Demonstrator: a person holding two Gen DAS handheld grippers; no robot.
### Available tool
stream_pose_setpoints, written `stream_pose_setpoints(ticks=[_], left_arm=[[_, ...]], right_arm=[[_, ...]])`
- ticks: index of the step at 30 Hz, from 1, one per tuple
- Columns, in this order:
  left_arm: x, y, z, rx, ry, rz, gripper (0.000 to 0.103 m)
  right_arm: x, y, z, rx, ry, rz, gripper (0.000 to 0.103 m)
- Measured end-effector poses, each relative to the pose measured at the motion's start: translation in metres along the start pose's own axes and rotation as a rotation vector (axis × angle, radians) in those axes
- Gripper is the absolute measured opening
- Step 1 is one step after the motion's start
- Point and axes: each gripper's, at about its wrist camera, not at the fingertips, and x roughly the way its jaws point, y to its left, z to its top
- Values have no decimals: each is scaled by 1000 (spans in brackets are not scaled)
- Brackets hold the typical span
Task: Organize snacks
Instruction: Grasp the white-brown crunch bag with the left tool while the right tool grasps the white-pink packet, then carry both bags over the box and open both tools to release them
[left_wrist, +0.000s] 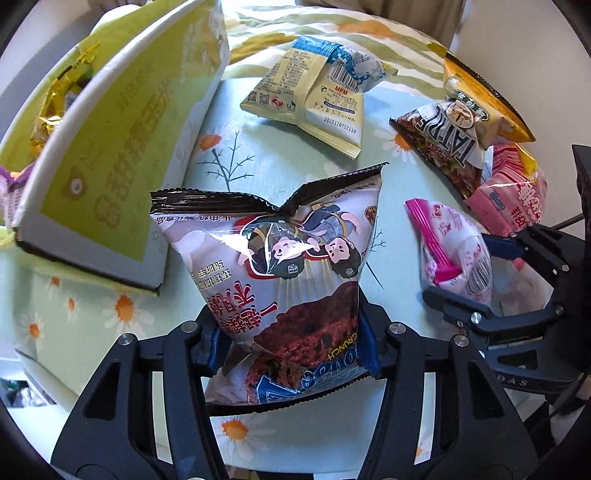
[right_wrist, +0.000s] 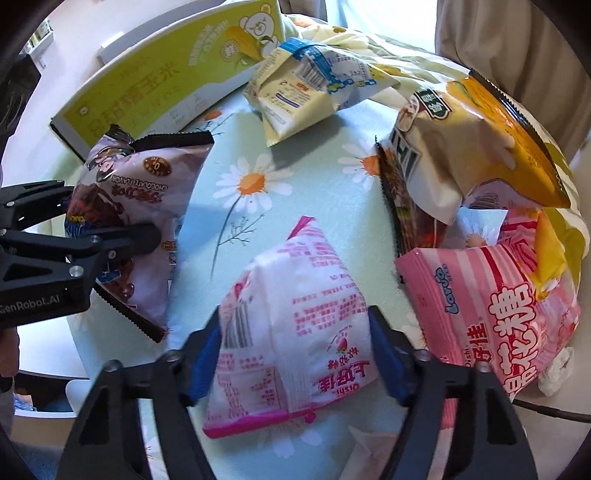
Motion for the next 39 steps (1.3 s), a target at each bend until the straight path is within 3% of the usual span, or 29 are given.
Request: stream_pose_setpoints(ticks=[2, 5, 14, 22, 30, 39], left_arm=[[-5, -1, 0, 0, -7, 2, 51], [-10, -3, 11, 4, -19, 2, 51], [-64, -6, 19, 22, -97, -6, 51], [-128, 18, 39, 49, -190, -40, 51], [-172, 87, 78, 62, -284, -64, 51], [-171, 192, 141, 39, -311, -59, 51]], right_arm=[[1, 0, 1, 12, -1, 10, 52], [-3, -2, 0, 46, -7, 31, 45], [-51, 11, 8, 93, -76, 34, 43], [-117, 32, 44, 121, -183, 12, 43], [-160, 64, 95, 159, -298, -12, 43], [-153, 104, 186, 195, -363, -13, 43]])
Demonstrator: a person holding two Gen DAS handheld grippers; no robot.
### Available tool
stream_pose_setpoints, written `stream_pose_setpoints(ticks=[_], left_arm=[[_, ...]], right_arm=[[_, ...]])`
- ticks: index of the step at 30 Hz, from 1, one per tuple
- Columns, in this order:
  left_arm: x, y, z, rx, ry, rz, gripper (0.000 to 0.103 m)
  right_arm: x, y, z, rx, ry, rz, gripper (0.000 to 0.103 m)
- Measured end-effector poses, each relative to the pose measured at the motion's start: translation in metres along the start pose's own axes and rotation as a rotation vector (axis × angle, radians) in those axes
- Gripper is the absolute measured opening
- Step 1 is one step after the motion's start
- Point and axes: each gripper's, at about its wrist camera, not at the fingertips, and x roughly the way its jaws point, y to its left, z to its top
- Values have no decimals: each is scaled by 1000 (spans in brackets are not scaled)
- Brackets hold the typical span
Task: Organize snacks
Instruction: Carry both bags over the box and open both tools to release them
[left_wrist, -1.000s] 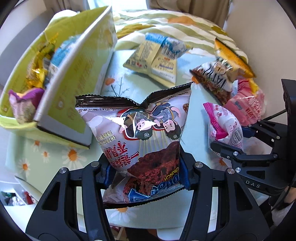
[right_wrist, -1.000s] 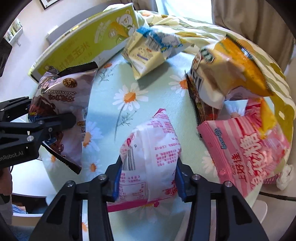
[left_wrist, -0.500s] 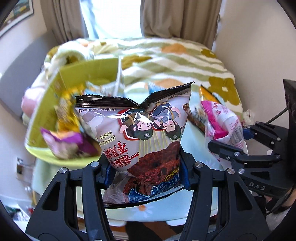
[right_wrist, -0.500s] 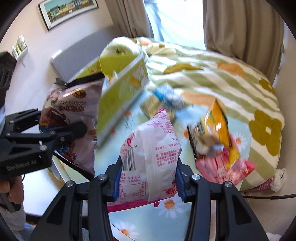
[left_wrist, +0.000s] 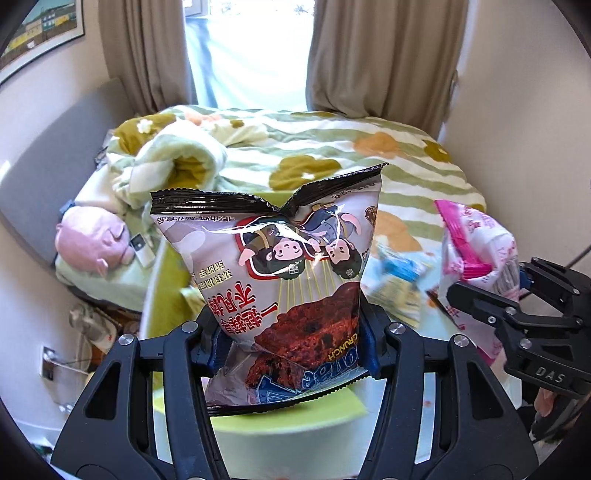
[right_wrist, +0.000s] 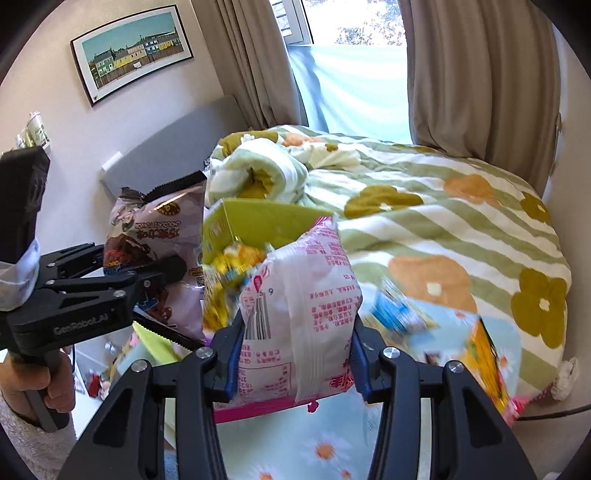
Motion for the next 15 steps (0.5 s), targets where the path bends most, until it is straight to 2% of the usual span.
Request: stream_pose_setpoints(ticks=[7, 15], left_arm=[[53, 55, 39, 21, 59, -25, 51], [127, 80, 60, 62, 179, -68, 52]], right_arm=[[49, 25, 44, 39, 2, -8, 43], [100, 30, 66, 117, 64, -48, 43]])
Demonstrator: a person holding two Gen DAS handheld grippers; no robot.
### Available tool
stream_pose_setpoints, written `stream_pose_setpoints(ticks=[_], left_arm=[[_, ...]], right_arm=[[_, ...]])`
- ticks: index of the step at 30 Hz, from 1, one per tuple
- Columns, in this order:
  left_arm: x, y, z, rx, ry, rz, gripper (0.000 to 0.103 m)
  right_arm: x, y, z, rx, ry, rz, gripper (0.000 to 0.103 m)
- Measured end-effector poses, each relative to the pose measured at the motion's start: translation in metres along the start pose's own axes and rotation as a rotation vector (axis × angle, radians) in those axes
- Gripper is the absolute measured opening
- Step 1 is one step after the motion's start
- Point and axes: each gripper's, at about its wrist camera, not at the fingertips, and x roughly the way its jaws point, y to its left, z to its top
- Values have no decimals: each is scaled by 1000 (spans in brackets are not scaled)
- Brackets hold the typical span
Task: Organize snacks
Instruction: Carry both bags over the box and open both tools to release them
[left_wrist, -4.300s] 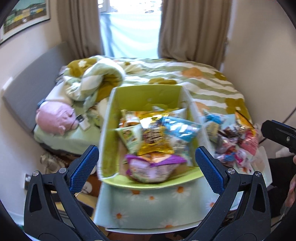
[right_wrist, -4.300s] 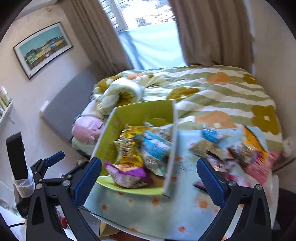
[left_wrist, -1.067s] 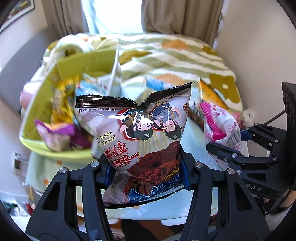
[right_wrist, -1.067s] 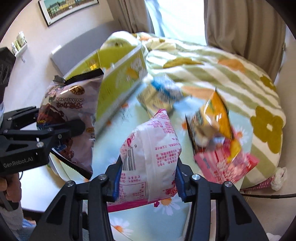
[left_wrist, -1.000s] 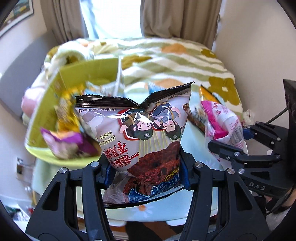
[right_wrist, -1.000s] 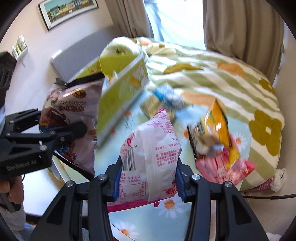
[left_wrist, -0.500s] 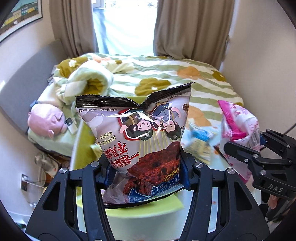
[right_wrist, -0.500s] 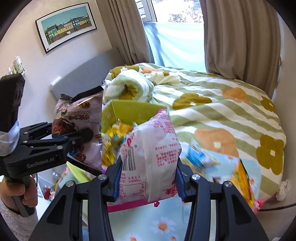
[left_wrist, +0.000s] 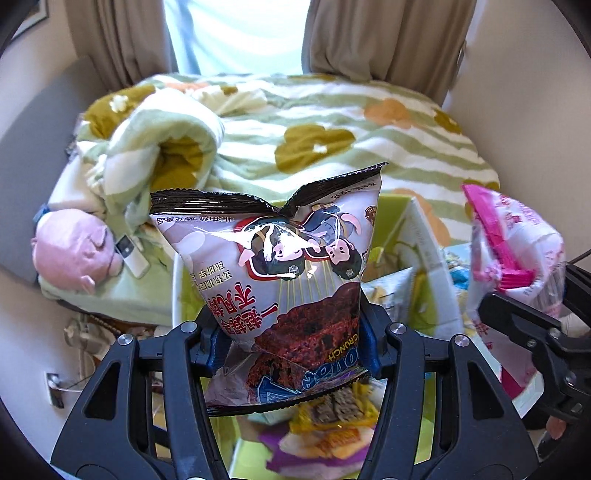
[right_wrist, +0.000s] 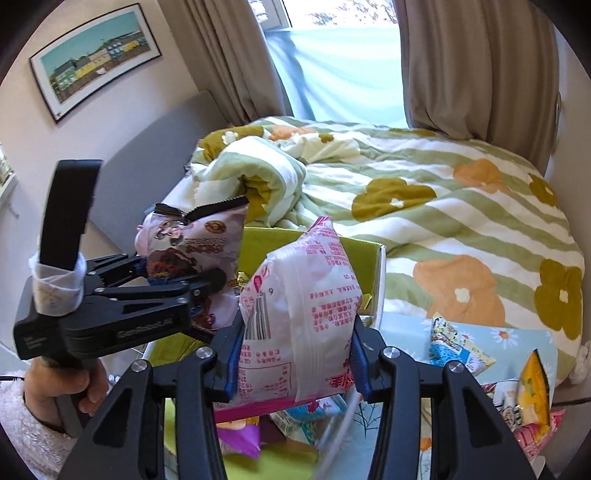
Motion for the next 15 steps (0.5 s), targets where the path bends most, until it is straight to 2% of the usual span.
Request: stream_pose_setpoints(ticks=[2, 3, 4, 6, 9, 15], left_arm=[[13, 3, 4, 5, 24, -3, 57], [18, 4, 6, 10, 35, -2, 69], [20, 4, 6, 13, 40, 6, 87], [18, 7, 4, 8, 18, 29, 103], [11, 11, 1, -6, 7, 7, 103], [-10, 18, -17, -44, -12, 25, 103]], right_arm=[[8, -1, 1, 14, 15, -9, 43], [11, -1, 2, 20, 21, -13, 43], [14, 0, 4, 24, 26, -17, 43], [18, 0, 5, 34, 36, -23, 43], [21, 0, 6, 39, 41, -25, 43], [24, 2, 8, 42, 53, -6, 44]])
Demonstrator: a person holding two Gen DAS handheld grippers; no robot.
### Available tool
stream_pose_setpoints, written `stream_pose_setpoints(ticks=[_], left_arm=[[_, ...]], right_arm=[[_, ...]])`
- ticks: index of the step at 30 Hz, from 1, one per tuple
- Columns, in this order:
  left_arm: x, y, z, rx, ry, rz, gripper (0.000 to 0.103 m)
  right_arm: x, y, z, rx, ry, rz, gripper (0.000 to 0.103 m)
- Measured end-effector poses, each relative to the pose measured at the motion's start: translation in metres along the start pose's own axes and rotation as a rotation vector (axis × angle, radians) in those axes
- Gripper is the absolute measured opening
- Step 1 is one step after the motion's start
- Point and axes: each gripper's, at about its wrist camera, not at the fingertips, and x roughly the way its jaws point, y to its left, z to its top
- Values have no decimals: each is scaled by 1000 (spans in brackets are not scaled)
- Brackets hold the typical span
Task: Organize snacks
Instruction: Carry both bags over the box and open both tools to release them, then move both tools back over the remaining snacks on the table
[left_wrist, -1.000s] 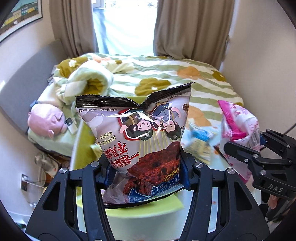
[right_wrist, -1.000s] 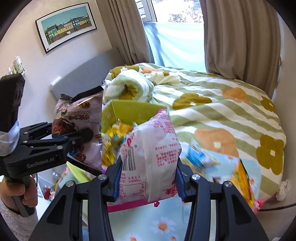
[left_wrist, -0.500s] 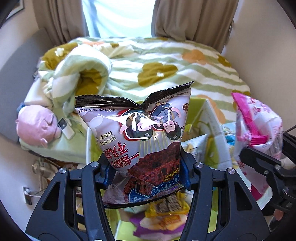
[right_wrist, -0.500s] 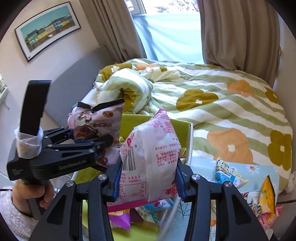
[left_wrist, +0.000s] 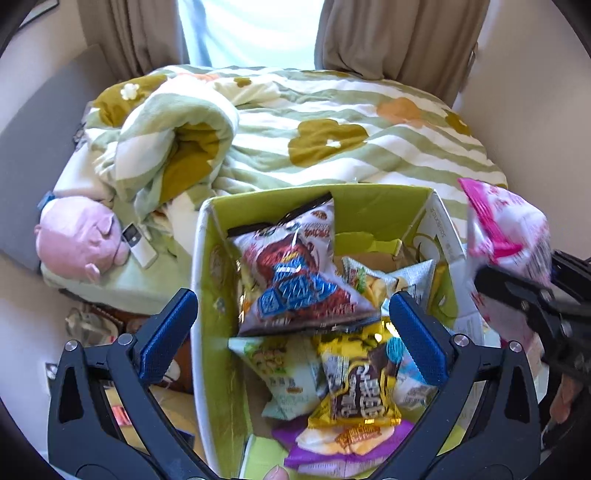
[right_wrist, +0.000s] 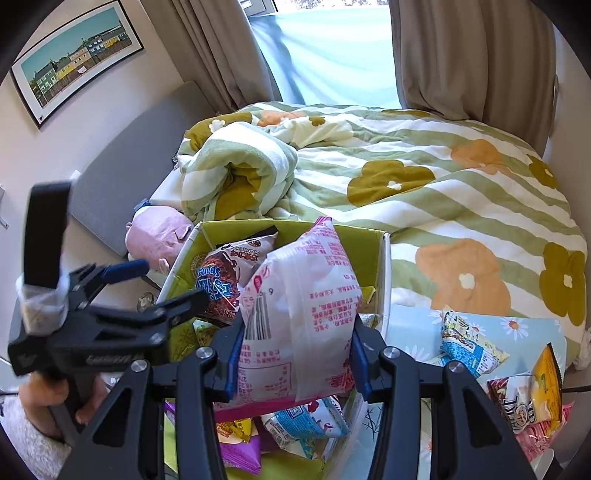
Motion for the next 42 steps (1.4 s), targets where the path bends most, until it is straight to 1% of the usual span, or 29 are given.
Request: stream_pose_setpoints(ticks=[4, 13, 15, 16, 17, 18, 19, 26, 31, 35, 38, 42], left_arm=[[-7, 6, -11, -21, -1, -1, 103], [2, 24, -21, -51, 20, 19, 103], [5, 27, -23, -50, 29, 23, 103], [7, 28, -24, -50, 31, 23, 103], [8, 29, -25, -48, 33, 24, 102], [9, 30, -26, -47, 36, 25, 102], [10, 31, -27, -46, 38, 26, 102], [11, 34, -31, -39, 38, 19, 103], [-1, 34, -31, -41, 21, 25, 102], [-19, 30, -32, -43, -4, 41, 102], [-36, 24, -34, -39, -27, 56, 103], [-60, 6, -40, -37, -65, 62, 103]], right_arm=[[9, 2, 9, 8, 18, 11, 44], [55, -2, 28, 45, 101, 15, 47], [63, -5, 29, 64, 116, 1, 57], [64, -5, 28, 72, 113, -1, 71], [64, -6, 27, 86, 96, 13, 89], [62, -6, 26, 92, 79, 27, 98], [61, -6, 24, 95, 68, 34, 103], [52, 3, 13, 63, 31, 2, 103], [41, 8, 12, 45, 19, -3, 103], [21, 15, 12, 11, -20, 1, 103], [-2, 20, 9, -8, -51, 12, 103], [-34, 17, -1, -9, -98, 31, 103]])
